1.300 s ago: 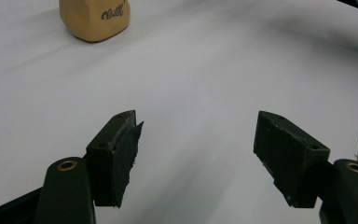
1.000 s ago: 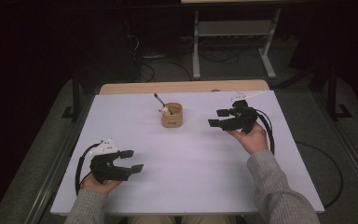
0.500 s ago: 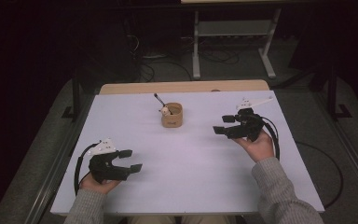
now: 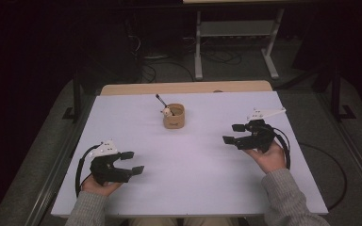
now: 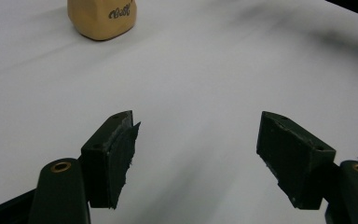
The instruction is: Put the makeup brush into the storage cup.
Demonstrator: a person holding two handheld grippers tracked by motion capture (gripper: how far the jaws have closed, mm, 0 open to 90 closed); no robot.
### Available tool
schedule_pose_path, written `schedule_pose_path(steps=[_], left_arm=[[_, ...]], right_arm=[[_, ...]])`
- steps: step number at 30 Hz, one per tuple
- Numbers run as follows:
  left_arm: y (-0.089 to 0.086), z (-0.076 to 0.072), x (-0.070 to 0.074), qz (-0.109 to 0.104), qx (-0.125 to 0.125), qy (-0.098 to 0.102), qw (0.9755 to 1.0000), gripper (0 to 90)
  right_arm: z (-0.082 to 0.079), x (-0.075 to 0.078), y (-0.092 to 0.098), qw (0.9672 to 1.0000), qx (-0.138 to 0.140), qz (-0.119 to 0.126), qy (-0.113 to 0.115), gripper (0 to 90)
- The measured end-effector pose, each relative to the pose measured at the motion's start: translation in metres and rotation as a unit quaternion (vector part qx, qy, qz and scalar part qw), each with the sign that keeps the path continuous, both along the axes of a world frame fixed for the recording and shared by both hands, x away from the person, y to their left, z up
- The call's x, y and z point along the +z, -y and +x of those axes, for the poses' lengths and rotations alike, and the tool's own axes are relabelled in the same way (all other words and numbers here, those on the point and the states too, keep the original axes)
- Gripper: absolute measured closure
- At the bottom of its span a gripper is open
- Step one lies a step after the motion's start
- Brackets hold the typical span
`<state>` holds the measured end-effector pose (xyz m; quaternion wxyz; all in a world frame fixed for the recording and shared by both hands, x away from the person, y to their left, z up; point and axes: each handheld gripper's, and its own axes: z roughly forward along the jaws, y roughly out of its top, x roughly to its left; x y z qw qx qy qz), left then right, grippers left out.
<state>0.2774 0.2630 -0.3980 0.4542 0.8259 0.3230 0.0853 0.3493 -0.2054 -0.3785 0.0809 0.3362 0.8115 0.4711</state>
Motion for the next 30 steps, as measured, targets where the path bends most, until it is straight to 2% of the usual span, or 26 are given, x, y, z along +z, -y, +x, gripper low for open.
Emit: schedule_pose_path(steps=[4, 5, 8, 10, 16, 20, 23, 30], left_arm=[[0.000, 0.000, 0.000, 0.002, 0.000, 0.001, 1.0000, 26.8], [0.000, 0.000, 0.000, 0.001, 0.000, 0.000, 1.0000, 26.8], [-0.001, 0.000, -0.001, -0.001, 0.001, -0.002, 1.0000, 26.5], [-0.001, 0.000, -0.001, -0.001, 0.001, -0.001, 1.0000, 26.3], [-0.004, -0.001, 0.000, -0.004, 0.004, 0.001, 1.0000, 26.2], [-0.005, -0.002, 0.001, -0.004, 0.004, 0.003, 1.0000, 26.1], [-0.007, -0.002, 0.001, -0.009, 0.007, 0.002, 0.9999, 25.9], [-0.006, -0.003, 0.001, -0.009, 0.004, 0.005, 0.9999, 25.8]], right_arm=[[-0.007, -0.004, 0.001, 0.9999, 0.000, -0.007, 0.008, 30.3], [-0.009, -0.005, 0.001, 1.0000, -0.002, -0.001, 0.007, 29.5], [-0.012, -0.007, 0.002, 0.9999, -0.005, -0.007, 0.005, 27.9], [-0.014, -0.008, 0.005, 0.9999, -0.010, 0.001, 0.008, 27.7], [-0.025, -0.013, 0.011, 0.9997, -0.018, 0.002, 0.013, 26.6], [-0.032, -0.015, 0.017, 0.9996, -0.025, 0.006, 0.007, 26.0], [-0.038, -0.017, 0.020, 0.9996, -0.028, -0.001, 0.010, 25.9], [-0.046, -0.023, 0.025, 0.9994, -0.033, 0.005, 0.008, 25.9]])
